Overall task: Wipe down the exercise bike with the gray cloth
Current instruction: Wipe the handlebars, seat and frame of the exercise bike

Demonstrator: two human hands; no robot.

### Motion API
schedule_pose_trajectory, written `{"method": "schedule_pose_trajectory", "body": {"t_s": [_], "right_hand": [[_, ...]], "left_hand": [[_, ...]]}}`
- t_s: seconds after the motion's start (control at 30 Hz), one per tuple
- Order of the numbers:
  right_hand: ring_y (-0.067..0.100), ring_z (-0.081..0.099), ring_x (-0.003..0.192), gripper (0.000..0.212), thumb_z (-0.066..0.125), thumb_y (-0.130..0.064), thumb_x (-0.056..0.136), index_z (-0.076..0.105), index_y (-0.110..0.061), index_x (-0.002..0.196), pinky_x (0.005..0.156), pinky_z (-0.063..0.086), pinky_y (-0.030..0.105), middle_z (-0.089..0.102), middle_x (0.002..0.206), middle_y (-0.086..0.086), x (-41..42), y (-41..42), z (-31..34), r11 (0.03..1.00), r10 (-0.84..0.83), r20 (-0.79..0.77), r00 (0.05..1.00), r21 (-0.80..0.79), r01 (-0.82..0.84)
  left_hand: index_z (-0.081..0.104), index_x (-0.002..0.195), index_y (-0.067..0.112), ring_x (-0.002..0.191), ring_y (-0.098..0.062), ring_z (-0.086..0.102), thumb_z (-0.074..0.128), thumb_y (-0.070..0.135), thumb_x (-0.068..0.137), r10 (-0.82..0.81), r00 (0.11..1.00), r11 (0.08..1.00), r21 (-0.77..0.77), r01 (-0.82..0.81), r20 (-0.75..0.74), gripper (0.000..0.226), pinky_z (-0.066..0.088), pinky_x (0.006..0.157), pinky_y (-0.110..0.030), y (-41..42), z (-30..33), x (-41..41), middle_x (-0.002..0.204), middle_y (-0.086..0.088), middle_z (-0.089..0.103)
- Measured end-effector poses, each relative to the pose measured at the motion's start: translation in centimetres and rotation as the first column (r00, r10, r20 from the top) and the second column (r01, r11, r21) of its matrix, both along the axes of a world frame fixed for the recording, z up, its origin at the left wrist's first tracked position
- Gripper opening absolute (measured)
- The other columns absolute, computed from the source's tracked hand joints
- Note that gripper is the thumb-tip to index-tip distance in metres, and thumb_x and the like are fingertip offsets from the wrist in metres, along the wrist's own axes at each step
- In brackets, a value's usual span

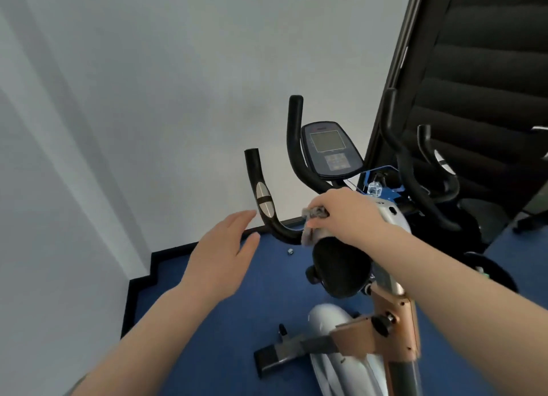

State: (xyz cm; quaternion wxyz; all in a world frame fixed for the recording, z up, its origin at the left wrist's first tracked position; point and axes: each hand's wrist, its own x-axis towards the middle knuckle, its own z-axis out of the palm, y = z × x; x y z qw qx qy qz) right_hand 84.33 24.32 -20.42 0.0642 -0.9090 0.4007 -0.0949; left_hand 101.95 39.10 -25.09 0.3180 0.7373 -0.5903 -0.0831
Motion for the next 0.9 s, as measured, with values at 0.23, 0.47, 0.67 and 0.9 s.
{"method": "schedule_pose_trajectory", "body": {"t_s": [0.23,0.47,0.67,0.9], "right_hand": [[0.017,0.059,0.095,0.022,0.060,-0.042,0.086,0.067,-0.032,0.105,0.075,0.049,0.036,0.067,0.100,-0.007,-1.3,8.5,1.2,0.989,-0.102,0.231,0.968,-0.081,0.123],[0.013,0.061,0.096,0.021,0.061,-0.042,0.087,0.065,-0.039,0.107,0.069,0.047,0.030,0.067,0.105,-0.015,-7.5,21.4,-2.5,0.893,-0.438,0.274,0.856,0.020,0.451],[0.015,0.063,0.095,0.019,0.064,-0.041,0.085,0.067,-0.041,0.104,0.071,0.052,0.033,0.069,0.106,-0.015,-16.4,32.4,-3.4,0.706,-0.699,0.216,0.682,0.057,0.706],[0.018,0.063,0.095,0.021,0.064,-0.041,0.084,0.067,-0.038,0.105,0.064,0.045,0.030,0.070,0.103,-0.011,-27.2,44.3,-2.8,0.476,-0.866,0.201,0.459,0.047,0.878]], "left_hand": [[0.038,0.139,0.032,0.113,-0.013,0.051,0.035,0.038,0.096,-0.023,0.996,0.999,-0.038,0.026,0.085,0.044,0.033,0.092,-0.023,4.2,1.9,0.8,0.143,0.013,0.041],[0.041,0.138,0.025,0.123,-0.015,0.045,0.037,0.038,0.093,-0.131,0.979,0.991,0.019,0.130,0.156,0.046,0.036,0.099,-0.030,10.1,-0.1,-1.1,0.141,0.007,0.046],[0.042,0.137,0.023,0.127,-0.017,0.042,0.038,0.037,0.093,-0.361,0.918,0.932,0.098,0.349,0.163,0.046,0.038,0.102,-0.036,14.6,-0.1,-8.4,0.143,0.006,0.044],[0.049,0.130,0.024,0.122,-0.019,0.045,0.044,0.034,0.092,-0.585,0.788,0.809,0.069,0.584,0.192,0.040,0.039,0.096,-0.037,19.9,1.4,-21.4,0.137,0.006,0.050]]}}
